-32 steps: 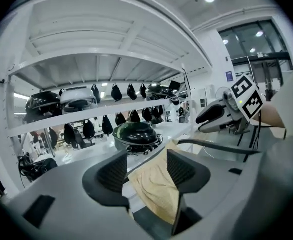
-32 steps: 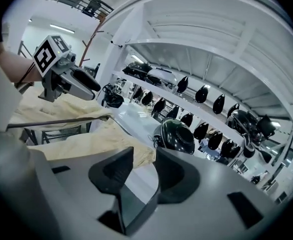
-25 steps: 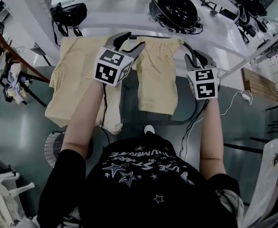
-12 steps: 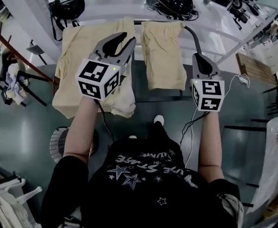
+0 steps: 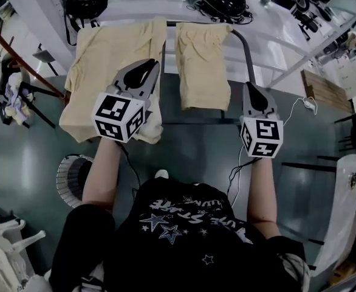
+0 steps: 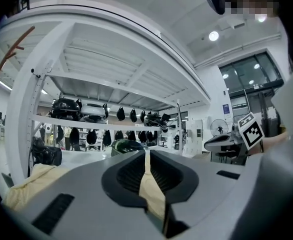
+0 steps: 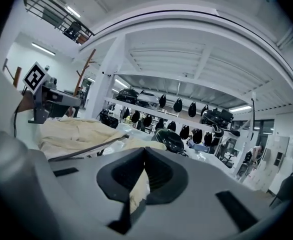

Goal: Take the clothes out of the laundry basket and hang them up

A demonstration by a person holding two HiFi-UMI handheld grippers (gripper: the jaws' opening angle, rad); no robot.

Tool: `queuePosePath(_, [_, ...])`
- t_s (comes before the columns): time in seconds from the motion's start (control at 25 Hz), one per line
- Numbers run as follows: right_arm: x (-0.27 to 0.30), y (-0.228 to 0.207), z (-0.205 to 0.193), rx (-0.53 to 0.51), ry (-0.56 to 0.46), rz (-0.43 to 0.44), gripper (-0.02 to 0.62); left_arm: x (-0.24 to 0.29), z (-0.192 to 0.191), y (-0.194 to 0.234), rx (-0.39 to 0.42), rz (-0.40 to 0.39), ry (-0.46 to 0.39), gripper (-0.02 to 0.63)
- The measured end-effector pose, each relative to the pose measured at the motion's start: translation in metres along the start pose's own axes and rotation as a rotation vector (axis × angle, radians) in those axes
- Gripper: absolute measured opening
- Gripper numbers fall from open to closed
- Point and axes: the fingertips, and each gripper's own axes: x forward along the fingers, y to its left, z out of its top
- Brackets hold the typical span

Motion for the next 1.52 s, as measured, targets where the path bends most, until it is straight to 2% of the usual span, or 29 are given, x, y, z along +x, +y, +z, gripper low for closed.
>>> queuePosePath(0.56, [-0.062,-0.055,-0.079,0.035,-0.016,0.233,0.009,-0.035,-0.059,-0.117,-0.027,0.262,0.126,0.046])
queuePosePath(0.92, [-0.096,-0.035,-0.123,0.04,-0.016,0.434,0.008,-0.092,-0.094,-0.2,-0.086,0.401,0.176,0.046])
queuePosePath(1.24, [-0.116,0.008,-0.136,0.054,-0.019,0.56,0.008,-0.134,-0.122,-0.239,-0.128,0.461,0.24,0.046])
queuePosePath(1.52, [-0.107,0.028,-0.158,0.052,0.01,0.573,0.008,-0.14,-0.151,-0.235,-0.161,0.441,0.25,0.046])
